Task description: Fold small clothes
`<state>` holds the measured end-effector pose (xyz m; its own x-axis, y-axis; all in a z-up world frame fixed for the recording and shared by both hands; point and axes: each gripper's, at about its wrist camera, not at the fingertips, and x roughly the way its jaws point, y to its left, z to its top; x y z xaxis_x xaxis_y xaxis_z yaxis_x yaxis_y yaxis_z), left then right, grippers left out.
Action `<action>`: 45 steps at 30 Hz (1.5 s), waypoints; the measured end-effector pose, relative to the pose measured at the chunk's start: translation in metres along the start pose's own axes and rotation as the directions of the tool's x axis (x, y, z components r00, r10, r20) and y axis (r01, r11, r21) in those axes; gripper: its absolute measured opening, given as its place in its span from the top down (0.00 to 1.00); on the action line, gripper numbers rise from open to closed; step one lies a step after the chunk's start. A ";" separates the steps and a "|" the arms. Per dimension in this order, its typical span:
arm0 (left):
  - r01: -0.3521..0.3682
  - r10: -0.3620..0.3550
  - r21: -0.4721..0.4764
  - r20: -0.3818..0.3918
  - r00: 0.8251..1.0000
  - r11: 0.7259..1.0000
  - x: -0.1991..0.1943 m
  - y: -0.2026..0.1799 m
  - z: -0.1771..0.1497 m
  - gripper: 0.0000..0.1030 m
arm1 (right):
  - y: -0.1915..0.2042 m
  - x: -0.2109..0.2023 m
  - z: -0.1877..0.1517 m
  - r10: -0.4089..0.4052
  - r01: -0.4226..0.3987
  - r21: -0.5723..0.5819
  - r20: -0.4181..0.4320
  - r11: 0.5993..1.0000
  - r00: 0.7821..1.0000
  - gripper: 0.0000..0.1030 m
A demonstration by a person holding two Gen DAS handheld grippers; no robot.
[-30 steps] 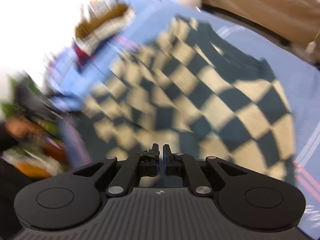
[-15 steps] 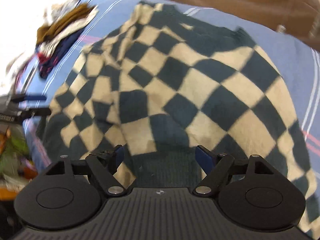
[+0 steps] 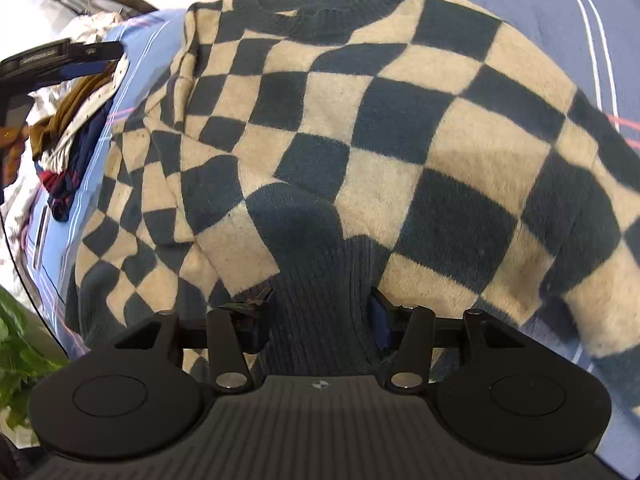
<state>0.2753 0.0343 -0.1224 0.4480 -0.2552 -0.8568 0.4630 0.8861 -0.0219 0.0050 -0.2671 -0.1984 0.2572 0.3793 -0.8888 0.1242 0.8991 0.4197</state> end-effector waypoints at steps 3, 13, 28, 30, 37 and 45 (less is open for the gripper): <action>-0.052 0.058 0.088 -0.070 0.996 0.995 0.034 -0.033 0.003 0.22 | -0.001 0.001 -0.002 0.027 -0.030 0.077 0.036 0.997 0.999 0.01; -0.127 0.144 0.091 -0.217 0.965 0.988 0.080 -0.032 -0.009 0.93 | 0.003 0.001 -0.007 0.029 -0.040 0.134 0.079 0.990 0.996 0.00; -0.091 0.049 -0.172 -0.235 0.971 0.981 0.097 0.117 0.044 0.64 | 0.012 0.001 0.012 0.077 -0.084 0.083 0.082 0.993 0.994 0.00; -0.098 0.062 -0.162 -0.214 0.975 0.982 0.094 0.118 0.040 0.19 | 0.010 0.003 0.015 0.101 -0.114 0.122 0.108 0.986 0.989 0.00; -0.045 0.033 -0.126 -0.091 0.995 0.991 0.034 0.124 0.002 0.02 | 0.008 0.009 0.010 -0.005 -0.038 0.283 0.150 0.958 0.989 0.00; -0.063 0.039 -0.197 -0.123 0.992 0.978 0.029 0.124 -0.036 0.05 | 0.014 -0.035 0.027 -0.196 0.109 0.272 0.317 0.956 0.928 0.94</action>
<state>0.3185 0.1500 -0.1685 0.3685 -0.1707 -0.9138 0.2744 0.9592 -0.0685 0.0232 -0.2739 -0.1563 0.5178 0.1068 -0.8488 0.4076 0.8415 0.3546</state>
